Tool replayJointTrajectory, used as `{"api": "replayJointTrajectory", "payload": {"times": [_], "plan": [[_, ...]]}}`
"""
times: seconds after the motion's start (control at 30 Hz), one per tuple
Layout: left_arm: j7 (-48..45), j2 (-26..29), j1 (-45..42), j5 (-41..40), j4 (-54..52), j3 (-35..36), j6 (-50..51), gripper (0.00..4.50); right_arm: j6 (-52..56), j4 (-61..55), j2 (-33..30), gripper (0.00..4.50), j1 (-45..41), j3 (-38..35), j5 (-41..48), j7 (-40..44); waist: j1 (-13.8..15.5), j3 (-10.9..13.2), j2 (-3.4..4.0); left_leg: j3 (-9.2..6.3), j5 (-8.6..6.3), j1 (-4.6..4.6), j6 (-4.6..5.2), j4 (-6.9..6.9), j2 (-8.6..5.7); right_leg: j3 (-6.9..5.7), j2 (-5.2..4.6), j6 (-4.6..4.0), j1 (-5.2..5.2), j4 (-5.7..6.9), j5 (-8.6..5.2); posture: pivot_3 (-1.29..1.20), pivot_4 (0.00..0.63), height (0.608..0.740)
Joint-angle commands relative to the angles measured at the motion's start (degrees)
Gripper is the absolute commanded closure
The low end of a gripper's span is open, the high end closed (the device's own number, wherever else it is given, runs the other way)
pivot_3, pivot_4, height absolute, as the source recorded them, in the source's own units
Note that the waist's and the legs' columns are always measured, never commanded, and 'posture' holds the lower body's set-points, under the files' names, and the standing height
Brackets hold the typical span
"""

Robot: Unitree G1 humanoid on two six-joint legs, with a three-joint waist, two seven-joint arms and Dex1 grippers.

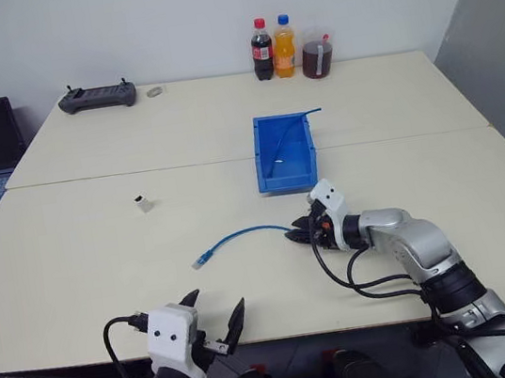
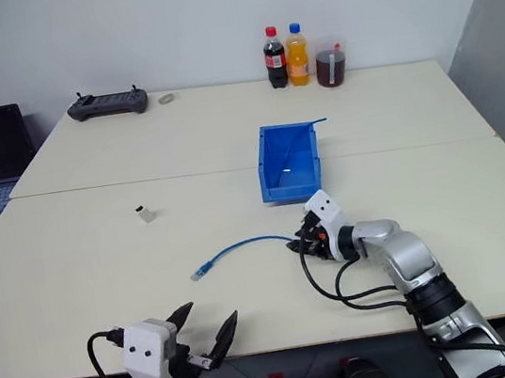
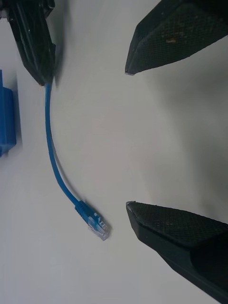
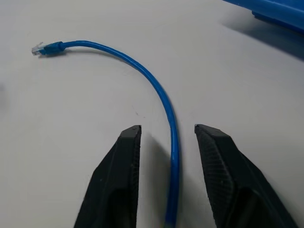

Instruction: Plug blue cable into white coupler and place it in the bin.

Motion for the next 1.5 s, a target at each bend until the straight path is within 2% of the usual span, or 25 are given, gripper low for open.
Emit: {"api": "replayJointTrajectory", "payload": {"times": [0.03, 0.17, 0.23, 0.37, 0.43, 0.57, 0.7, 0.93, 1.1, 1.2, 1.5], "plan": [[0.64, 0.63, -1.15, -0.91, -2.33, 0.94, 1.15, 0.00, 1.79, -6.04, -2.59, 1.63, 1.34, -3.67, 2.90, 1.55, 0.02, 0.00, 0.00, -0.02, 0.00, 0.00, 0.00, 0.00, 0.00, -0.01, 0.00, 0.00, 0.00, 0.00, 0.00, 0.00, 0.150, 0.740], [-1.48, 4.41, -4.30, -2.57, -1.03, 6.50, 2.11, 0.00, 4.06, -10.14, -4.80, 0.69, 2.09, -8.17, 7.40, 2.82, 0.01, 0.02, -0.01, -0.03, 0.00, 0.00, 0.00, 0.00, 0.01, -0.03, 0.01, 0.01, 0.00, 0.01, -0.01, 0.00, 0.150, 0.740], [-3.98, 7.70, -7.34, -5.91, 1.27, 11.60, 3.94, 0.00, 5.90, -13.44, -6.16, 0.21, 2.60, -10.41, 11.21, 4.87, 0.02, 0.03, 0.00, -0.07, 0.00, 0.02, 0.00, 0.00, 0.04, -0.06, 0.07, 0.02, 0.00, 0.03, -0.02, 0.00, 0.150, 0.740], [-7.93, 12.10, -12.63, -13.70, 6.27, 18.43, 9.34, 0.00, 7.06, -16.50, -8.67, 0.21, 4.18, -11.07, 14.22, 7.12, 0.03, 0.01, -0.02, -0.11, 0.00, 0.02, 0.00, 0.00, 0.04, -0.11, 0.08, 0.00, 0.01, 0.04, -0.02, 0.00, 0.150, 0.740], [-11.04, 15.13, -15.58, -15.77, 9.77, 19.40, 11.37, 0.00, 7.58, -16.26, -8.79, 0.21, 4.09, -11.44, 15.12, 6.88, 0.03, 0.02, -0.03, -0.07, 0.00, 0.01, 0.00, 0.00, 0.01, -0.09, 0.02, -0.01, 0.02, 0.02, -0.02, 0.00, 0.150, 0.740], [-21.64, 22.57, -23.49, -15.38, 19.23, 14.56, 9.58, 0.00, 6.36, -14.54, -8.47, 0.21, 3.57, -11.04, 14.58, 5.88, 0.05, 0.03, -0.03, -0.10, 0.01, 0.01, -0.01, 0.01, 0.02, -0.13, 0.04, -0.01, 0.01, 0.04, -0.02, 0.00, 0.150, 0.740], [-28.11, 26.40, -31.58, -12.28, 29.92, 10.18, 5.69, 0.00, 6.39, -15.63, -8.77, 0.21, 3.69, -10.55, 14.80, 5.92, 0.20, 0.04, -0.03, -0.05, 0.01, 0.04, -0.02, 0.00, -0.03, -0.12, 0.02, -0.20, 0.03, 0.04, 0.09, 0.00, 0.150, 0.740], [-36.41, 29.38, -36.34, -8.77, 42.08, 6.49, -1.04, 0.00, 9.18, -21.11, -13.70, 0.21, 4.90, -11.40, 19.05, 9.80, 0.01, 0.06, -0.03, -0.09, 0.00, -0.03, -0.03, -0.08, 0.02, -0.15, -0.01, -0.26, -0.06, 0.02, 0.12, 0.00, 0.150, 0.740], [-39.75, 29.02, -38.74, -6.16, 47.05, 3.60, -5.59, 0.00, 8.75, -22.19, -15.90, 0.21, 4.83, -11.18, 20.68, 11.67, 0.12, 0.07, -0.02, -0.08, 0.00, -0.02, -0.03, -0.05, 0.00, -0.15, -0.04, -0.25, -0.03, 0.03, 0.12, 0.00, 0.150, 0.740], [-40.69, 28.71, -39.62, -5.56, 49.13, 3.19, -7.01, 0.49, 8.34, -23.09, -17.51, 0.16, 4.95, -10.35, 20.46, 12.53, 0.20, 0.05, -0.03, -0.07, 0.00, -0.02, -0.02, -0.03, 0.00, -0.16, -0.05, -0.25, -0.02, 0.03, 0.12, 0.00, 0.150, 0.740], [-42.65, 27.87, -42.70, -4.87, 53.67, 2.52, -9.38, 2.33, 6.11, -21.36, -17.90, 0.16, 5.31, -10.42, 18.53, 10.37, 0.20, 0.05, -0.03, -0.08, 0.00, -0.02, -0.02, -0.03, -0.01, -0.17, -0.06, -0.24, -0.01, 0.03, 0.12, 0.00, 0.150, 0.740]]}}
